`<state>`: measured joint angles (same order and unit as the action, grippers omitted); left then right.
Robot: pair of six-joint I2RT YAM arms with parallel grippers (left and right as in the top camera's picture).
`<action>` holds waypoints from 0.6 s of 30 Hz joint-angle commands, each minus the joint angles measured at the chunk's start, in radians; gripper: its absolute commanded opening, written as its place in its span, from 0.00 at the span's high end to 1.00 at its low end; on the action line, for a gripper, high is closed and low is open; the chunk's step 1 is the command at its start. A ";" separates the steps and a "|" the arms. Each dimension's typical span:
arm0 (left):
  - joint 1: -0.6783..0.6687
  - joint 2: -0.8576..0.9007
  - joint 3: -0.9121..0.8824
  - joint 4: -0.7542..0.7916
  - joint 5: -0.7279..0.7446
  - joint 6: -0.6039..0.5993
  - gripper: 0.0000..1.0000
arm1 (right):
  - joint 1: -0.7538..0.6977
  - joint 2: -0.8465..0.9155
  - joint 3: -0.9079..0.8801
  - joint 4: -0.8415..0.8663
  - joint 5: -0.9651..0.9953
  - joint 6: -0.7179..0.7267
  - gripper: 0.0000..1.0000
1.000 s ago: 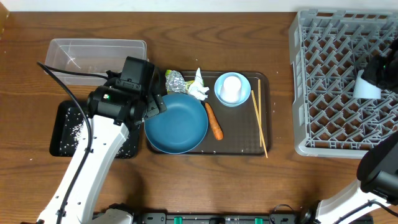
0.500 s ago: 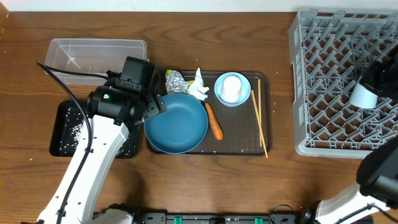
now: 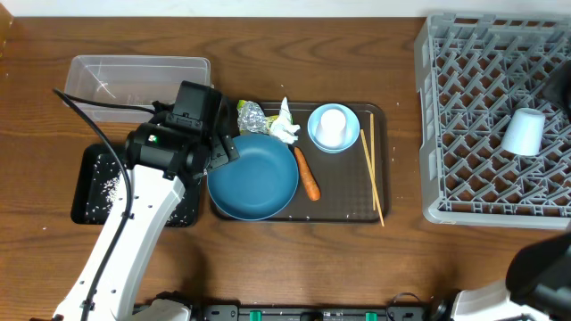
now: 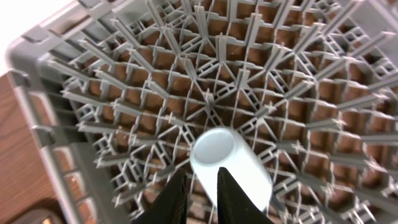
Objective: Sort waste into correct bins and load items into the dishwasher rack
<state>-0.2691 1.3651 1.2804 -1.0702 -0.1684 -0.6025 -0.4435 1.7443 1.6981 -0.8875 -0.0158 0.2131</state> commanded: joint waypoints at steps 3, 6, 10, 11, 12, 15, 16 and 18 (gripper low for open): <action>0.004 -0.002 0.005 -0.003 -0.020 0.003 0.02 | -0.001 0.086 0.000 0.047 -0.018 -0.040 0.83; 0.004 -0.002 0.005 -0.003 -0.020 0.003 0.02 | -0.001 0.119 0.000 0.058 -0.018 -0.046 0.83; 0.004 -0.002 0.006 -0.003 -0.020 0.003 0.02 | -0.001 0.135 0.000 0.050 -0.018 -0.047 0.83; 0.004 -0.002 0.005 -0.003 -0.020 0.003 0.02 | -0.002 0.135 0.000 0.045 -0.018 -0.047 0.83; 0.004 -0.002 0.005 -0.003 -0.020 0.003 0.02 | -0.002 0.135 0.000 0.040 -0.018 -0.054 0.82; 0.004 -0.002 0.005 -0.003 -0.020 0.003 0.02 | -0.001 0.140 0.000 0.024 -0.019 -0.077 0.81; 0.004 -0.002 0.005 -0.003 -0.020 0.003 0.02 | -0.001 0.143 0.000 0.019 -0.018 -0.081 0.81; 0.004 -0.002 0.005 -0.003 -0.020 0.003 0.02 | -0.002 0.156 0.000 0.012 -0.018 -0.081 0.82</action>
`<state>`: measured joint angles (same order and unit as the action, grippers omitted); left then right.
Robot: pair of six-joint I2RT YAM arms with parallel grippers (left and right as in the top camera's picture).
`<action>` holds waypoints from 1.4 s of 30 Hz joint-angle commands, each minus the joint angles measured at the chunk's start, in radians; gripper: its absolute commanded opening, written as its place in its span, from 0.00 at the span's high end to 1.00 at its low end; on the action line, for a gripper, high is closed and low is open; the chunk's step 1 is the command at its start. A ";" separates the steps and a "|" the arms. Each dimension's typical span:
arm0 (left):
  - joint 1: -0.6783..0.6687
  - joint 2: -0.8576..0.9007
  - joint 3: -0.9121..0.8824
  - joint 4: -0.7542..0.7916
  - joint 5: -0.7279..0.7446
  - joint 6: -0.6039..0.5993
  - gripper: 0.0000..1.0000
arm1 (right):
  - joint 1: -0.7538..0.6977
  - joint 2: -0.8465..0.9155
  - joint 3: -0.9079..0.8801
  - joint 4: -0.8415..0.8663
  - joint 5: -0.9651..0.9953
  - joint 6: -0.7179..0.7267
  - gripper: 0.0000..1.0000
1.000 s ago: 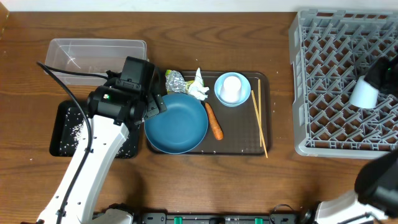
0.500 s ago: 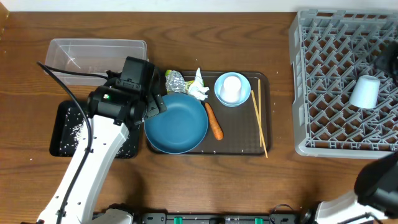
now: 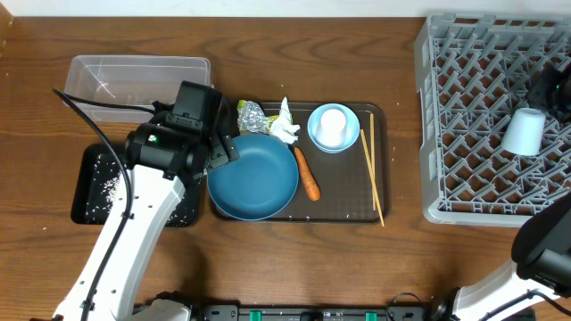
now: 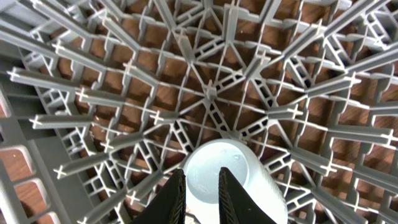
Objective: Sort waste into correct bins and load items into the dishwasher rack
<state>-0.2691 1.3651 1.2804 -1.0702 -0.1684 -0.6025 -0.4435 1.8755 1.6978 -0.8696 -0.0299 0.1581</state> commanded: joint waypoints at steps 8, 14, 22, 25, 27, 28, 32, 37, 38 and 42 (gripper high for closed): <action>0.004 -0.002 0.005 -0.003 -0.020 0.003 0.02 | -0.001 0.061 0.000 -0.034 -0.002 -0.048 0.85; 0.004 -0.002 0.005 -0.003 -0.020 0.003 0.02 | -0.008 0.060 0.001 -0.081 0.004 -0.047 0.86; 0.004 -0.002 0.005 -0.003 -0.020 0.003 0.02 | -0.010 0.060 0.077 -0.242 0.007 0.006 0.93; 0.004 -0.002 0.005 -0.003 -0.020 0.003 0.02 | -0.010 0.060 0.143 -0.334 0.007 0.013 0.95; 0.004 -0.002 0.005 -0.003 -0.020 0.003 0.02 | -0.010 0.056 0.192 -0.397 0.002 0.039 0.97; 0.004 -0.002 0.005 -0.003 -0.020 0.003 0.02 | -0.008 0.050 0.214 -0.420 -0.005 0.050 0.96; 0.004 -0.002 0.005 -0.003 -0.020 0.003 0.02 | -0.001 -0.014 0.268 -0.485 -0.036 0.081 0.97; 0.004 -0.002 0.005 -0.003 -0.020 0.003 0.02 | 0.029 -0.134 0.268 -0.489 -0.270 0.024 0.85; 0.004 -0.002 0.005 -0.003 -0.020 0.003 0.02 | 0.042 -0.151 0.268 -0.490 -0.321 0.005 0.81; 0.004 -0.002 0.005 -0.003 -0.020 0.003 0.02 | 0.131 -0.188 0.267 -0.509 -0.397 -0.026 0.53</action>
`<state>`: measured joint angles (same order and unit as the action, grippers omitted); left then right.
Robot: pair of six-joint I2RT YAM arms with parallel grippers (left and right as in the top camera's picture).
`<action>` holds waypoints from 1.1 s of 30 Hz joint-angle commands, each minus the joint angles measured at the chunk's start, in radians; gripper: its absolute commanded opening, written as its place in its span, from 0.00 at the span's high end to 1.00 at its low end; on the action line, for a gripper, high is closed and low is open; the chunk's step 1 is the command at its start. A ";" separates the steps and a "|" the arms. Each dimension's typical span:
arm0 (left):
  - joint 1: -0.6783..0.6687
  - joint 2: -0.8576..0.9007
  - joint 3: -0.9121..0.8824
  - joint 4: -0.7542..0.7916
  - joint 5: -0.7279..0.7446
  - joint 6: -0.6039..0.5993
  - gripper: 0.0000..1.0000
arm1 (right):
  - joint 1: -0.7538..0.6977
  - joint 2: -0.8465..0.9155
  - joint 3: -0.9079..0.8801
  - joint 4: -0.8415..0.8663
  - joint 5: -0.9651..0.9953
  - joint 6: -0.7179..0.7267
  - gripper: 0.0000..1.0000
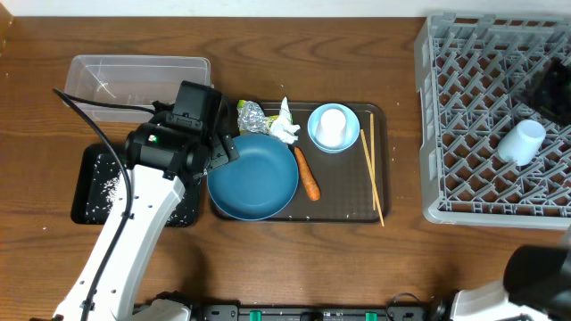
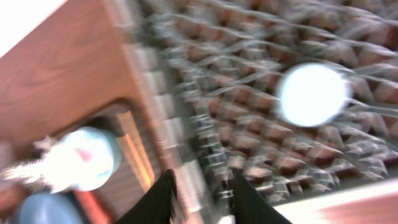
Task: Sort waste into correct bins and load items into the dishwasher rack
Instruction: 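Move the right gripper over the light blue bowl on the tray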
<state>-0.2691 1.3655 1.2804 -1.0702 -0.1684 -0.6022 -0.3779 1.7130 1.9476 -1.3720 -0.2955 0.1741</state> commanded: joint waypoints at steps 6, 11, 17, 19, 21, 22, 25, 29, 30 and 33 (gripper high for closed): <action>0.004 -0.002 0.005 -0.003 -0.020 0.002 0.02 | 0.282 -0.022 -0.024 0.033 -0.127 -0.041 0.01; 0.004 -0.002 0.005 -0.003 -0.020 0.002 0.02 | 0.459 -0.016 -0.126 0.202 -0.093 -0.041 0.01; 0.004 -0.002 0.005 -0.003 -0.020 0.002 0.02 | 0.642 0.011 -0.282 0.423 0.024 -0.029 0.01; 0.004 -0.002 0.005 -0.003 -0.020 0.002 0.02 | 0.691 0.030 -0.311 0.473 0.056 -0.028 0.01; 0.004 -0.002 0.005 -0.003 -0.020 0.002 0.02 | 0.745 0.063 -0.320 0.499 0.149 -0.006 0.01; 0.004 -0.002 0.005 -0.003 -0.020 0.002 0.02 | 0.764 0.078 -0.320 0.504 0.197 0.008 0.01; 0.004 -0.002 0.005 -0.003 -0.020 0.002 0.02 | 0.823 0.136 -0.320 0.521 0.336 0.039 0.01; 0.004 -0.002 0.005 -0.003 -0.020 0.002 0.02 | 0.858 0.210 -0.320 0.537 0.387 0.082 0.01; 0.004 -0.002 0.005 -0.003 -0.020 0.002 0.02 | 0.859 0.223 -0.320 0.539 0.394 0.097 0.01; 0.004 -0.002 0.005 -0.003 -0.020 0.002 0.02 | 0.860 0.246 -0.320 0.539 0.396 0.124 0.01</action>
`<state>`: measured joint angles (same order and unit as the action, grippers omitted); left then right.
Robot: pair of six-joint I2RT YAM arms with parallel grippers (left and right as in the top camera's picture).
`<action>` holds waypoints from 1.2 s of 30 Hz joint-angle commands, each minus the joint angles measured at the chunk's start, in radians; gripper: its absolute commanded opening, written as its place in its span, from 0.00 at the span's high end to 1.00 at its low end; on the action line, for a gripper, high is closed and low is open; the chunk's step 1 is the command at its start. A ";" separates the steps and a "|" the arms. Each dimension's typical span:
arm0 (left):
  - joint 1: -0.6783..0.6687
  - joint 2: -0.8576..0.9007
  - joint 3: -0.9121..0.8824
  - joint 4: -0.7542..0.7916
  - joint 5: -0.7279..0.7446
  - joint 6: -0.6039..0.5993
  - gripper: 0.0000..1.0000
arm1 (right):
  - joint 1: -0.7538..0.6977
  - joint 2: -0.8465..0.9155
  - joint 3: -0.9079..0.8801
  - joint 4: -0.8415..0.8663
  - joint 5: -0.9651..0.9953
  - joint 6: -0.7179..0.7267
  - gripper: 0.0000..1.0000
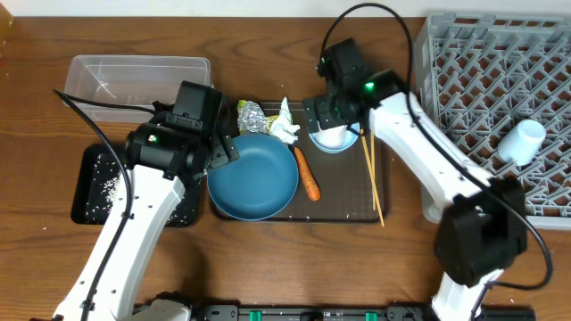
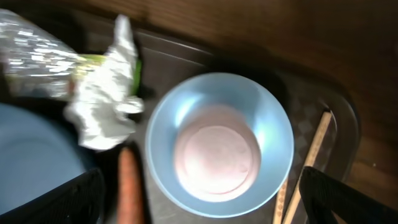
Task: Sort waste into correct bins and load items into the dishwasher rack
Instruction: 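Move the right gripper over the light blue bowl on the tray, then lower the right gripper into the bowl and grasp the white cup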
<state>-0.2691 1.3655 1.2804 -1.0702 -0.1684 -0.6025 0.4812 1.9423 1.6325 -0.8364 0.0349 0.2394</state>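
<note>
My right gripper (image 2: 208, 208) hangs wide open over a small light-blue bowl (image 2: 273, 134) with a pale pink cup (image 2: 216, 158) inside it. One finger (image 2: 62, 199) stands left of the bowl, the other right of it. In the overhead view this gripper (image 1: 332, 125) is above the bowl (image 1: 334, 129) on the dark tray (image 1: 343, 201). An orange carrot (image 1: 307, 174), a big blue plate (image 1: 254, 178), chopsticks (image 1: 372, 178), a foil wrapper (image 1: 252, 116) and a white tissue (image 1: 285, 127) share the tray. My left gripper (image 1: 225, 147) sits at the plate's left rim. A white cup (image 1: 522, 141) lies tipped in the grey rack (image 1: 464, 107).
A clear plastic bin (image 1: 138, 76) stands at the back left. In front of it is a black bin (image 1: 98, 183) with white bits in it. The rack's near wall rises just right of the tray and chopsticks.
My right arm was at the rack near the table's right edge; it is now over the bowl on the tray, fingers spread wide. The white cup stays tipped in the rack. The left arm is unmoved.
My right gripper's fingers stood close together at the white cup in the rack, and were still over it a moment later. Then the cup lay tipped in the rack with the gripper off it. Now the gripper is open over the bowl.
</note>
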 commanded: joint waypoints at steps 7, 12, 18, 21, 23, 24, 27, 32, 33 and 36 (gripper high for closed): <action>0.004 -0.002 0.005 -0.003 -0.020 0.003 0.02 | 0.001 0.023 -0.005 0.001 0.064 0.060 0.01; 0.004 -0.002 0.005 -0.003 -0.020 0.003 0.02 | 0.002 0.023 -0.005 -0.015 0.064 0.060 0.01; 0.004 -0.002 0.005 -0.003 -0.020 0.003 0.02 | 0.003 0.023 -0.005 -0.018 0.065 0.060 0.01; 0.004 -0.002 0.005 -0.003 -0.020 0.003 0.02 | 0.003 0.024 -0.006 -0.018 0.065 0.060 0.01; 0.004 -0.002 0.005 -0.003 -0.020 0.003 0.02 | 0.003 0.024 -0.006 -0.017 0.066 0.060 0.01; 0.004 -0.002 0.005 -0.003 -0.020 0.003 0.02 | 0.003 0.024 -0.008 -0.015 0.067 0.059 0.01; 0.004 -0.002 0.005 -0.003 -0.020 0.003 0.02 | 0.003 0.024 -0.013 0.000 0.068 0.051 0.01; 0.004 -0.002 0.005 -0.003 -0.020 0.003 0.02 | 0.003 0.024 -0.014 0.042 0.069 0.051 0.01; 0.004 -0.002 0.005 -0.003 -0.020 0.003 0.02 | 0.003 0.024 -0.014 0.049 0.066 0.051 0.01; 0.004 -0.002 0.005 -0.003 -0.020 0.003 0.02 | 0.003 0.024 -0.014 0.055 0.066 0.052 0.01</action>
<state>-0.2691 1.3655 1.2804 -1.0702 -0.1684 -0.6025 0.4801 1.9636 1.6264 -0.7860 0.0868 0.2817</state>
